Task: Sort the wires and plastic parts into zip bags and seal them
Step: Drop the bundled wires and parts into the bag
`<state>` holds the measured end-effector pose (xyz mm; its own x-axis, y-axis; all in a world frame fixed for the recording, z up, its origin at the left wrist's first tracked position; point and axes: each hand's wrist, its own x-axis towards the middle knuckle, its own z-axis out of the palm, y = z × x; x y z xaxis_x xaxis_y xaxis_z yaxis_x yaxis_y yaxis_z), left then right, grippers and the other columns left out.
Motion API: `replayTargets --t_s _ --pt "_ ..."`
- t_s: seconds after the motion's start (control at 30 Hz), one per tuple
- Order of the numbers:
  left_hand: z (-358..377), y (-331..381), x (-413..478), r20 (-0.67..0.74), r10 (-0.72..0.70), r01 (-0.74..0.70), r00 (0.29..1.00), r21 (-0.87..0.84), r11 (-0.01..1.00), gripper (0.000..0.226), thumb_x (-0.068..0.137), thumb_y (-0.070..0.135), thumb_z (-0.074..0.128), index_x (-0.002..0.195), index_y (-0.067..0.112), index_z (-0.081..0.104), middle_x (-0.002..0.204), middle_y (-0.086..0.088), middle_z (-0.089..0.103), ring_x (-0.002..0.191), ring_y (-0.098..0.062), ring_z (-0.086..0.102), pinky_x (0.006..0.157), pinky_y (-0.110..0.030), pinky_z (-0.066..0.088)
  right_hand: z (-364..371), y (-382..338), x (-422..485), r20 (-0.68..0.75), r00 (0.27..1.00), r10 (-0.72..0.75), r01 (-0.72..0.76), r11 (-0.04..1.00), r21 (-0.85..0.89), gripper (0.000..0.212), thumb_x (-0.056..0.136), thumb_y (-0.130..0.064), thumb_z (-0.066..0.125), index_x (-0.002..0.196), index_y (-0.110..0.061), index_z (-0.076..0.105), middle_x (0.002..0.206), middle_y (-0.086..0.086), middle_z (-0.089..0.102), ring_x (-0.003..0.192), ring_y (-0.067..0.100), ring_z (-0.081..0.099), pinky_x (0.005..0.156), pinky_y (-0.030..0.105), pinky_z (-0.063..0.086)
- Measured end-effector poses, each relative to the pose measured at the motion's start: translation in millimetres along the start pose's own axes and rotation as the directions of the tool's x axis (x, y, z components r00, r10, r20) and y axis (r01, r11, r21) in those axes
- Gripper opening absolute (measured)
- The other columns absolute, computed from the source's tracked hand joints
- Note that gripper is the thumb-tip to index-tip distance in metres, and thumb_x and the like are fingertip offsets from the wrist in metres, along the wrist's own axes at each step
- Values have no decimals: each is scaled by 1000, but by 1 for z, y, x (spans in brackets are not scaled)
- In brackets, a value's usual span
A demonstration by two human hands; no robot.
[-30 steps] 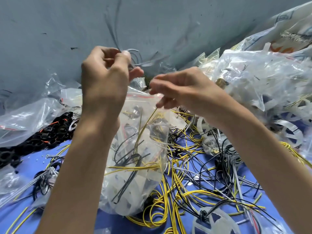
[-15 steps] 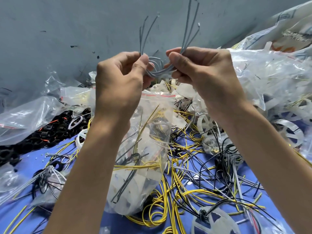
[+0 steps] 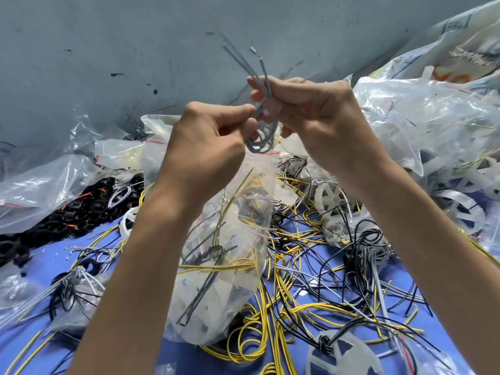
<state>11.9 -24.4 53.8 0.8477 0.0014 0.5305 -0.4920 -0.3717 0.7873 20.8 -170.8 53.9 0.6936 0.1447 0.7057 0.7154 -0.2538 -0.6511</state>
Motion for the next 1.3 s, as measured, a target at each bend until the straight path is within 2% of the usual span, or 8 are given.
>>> replayTargets --t_s 0.13,0.23,0.47,0.57,0.77,1.03,1.17,1.3 --pt "1 3 -3 93 16 -23 995 67 997 19 75 29 59 86 26 74 68 17 68 75 -7 65 80 -40 56 -1 4 2 -23 1000 20 -21 999 -38 27 86 -3 64 113 -4 66 81 5 67 68 3 59 63 15 47" --pt "0 4 -3 120 35 -44 992 71 997 12 84 29 67 73 30 72 75 19 70 76 -6 65 77 -37 56 -8 4 4 -67 998 15 -21 996 -86 26 80 -8 72 106 -8 69 80 -5 69 67 -2 62 68 18 51" --pt "7 9 -5 34 -13 16 999 -85 996 23 73 47 70 79 25 68 70 12 69 72 0 65 72 -29 57 -12 -6 2 -65 995 -74 56 969 -239 22 73 -20 73 92 -32 69 68 -19 68 60 -6 61 63 13 49" --pt "9 13 -6 -14 45 -47 999 -173 984 9 82 31 71 80 25 64 66 15 66 67 2 64 66 -22 55 -11 -9 0 -50 994 -101 82 950 -302 15 72 -24 72 85 -30 74 72 -14 70 57 2 60 61 21 52" --pt "8 19 -8 -110 -10 -32 994 -372 928 16 86 15 68 73 23 63 60 10 63 59 -4 59 59 -19 51 -11 -11 2 -67 991 -120 108 982 -156 19 80 -10 70 91 -25 70 69 -7 70 61 -2 61 63 17 51" --pt "5 22 -7 -81 -144 73 986 -574 816 17 84 12 69 71 17 58 54 10 60 53 -4 58 60 -16 51 -10 -13 3 -214 977 26 -6 996 94 14 82 -2 68 93 -9 72 73 3 71 61 8 67 62 19 54" --pt "9 21 -8 -115 -117 33 986 -559 828 17 84 11 69 70 16 59 52 10 61 52 -2 58 58 -15 50 1 -14 -1 -116 993 -31 30 1000 -7 15 75 -19 77 89 -15 73 80 7 73 75 28 71 73 42 58" --pt "9 20 -7 -154 -88 0 984 -495 869 19 81 14 72 68 20 60 51 12 60 51 0 54 54 -13 45 1 -15 -1 -109 993 -51 46 998 -47 21 70 -15 78 89 -22 72 78 7 73 73 26 71 74 43 58"
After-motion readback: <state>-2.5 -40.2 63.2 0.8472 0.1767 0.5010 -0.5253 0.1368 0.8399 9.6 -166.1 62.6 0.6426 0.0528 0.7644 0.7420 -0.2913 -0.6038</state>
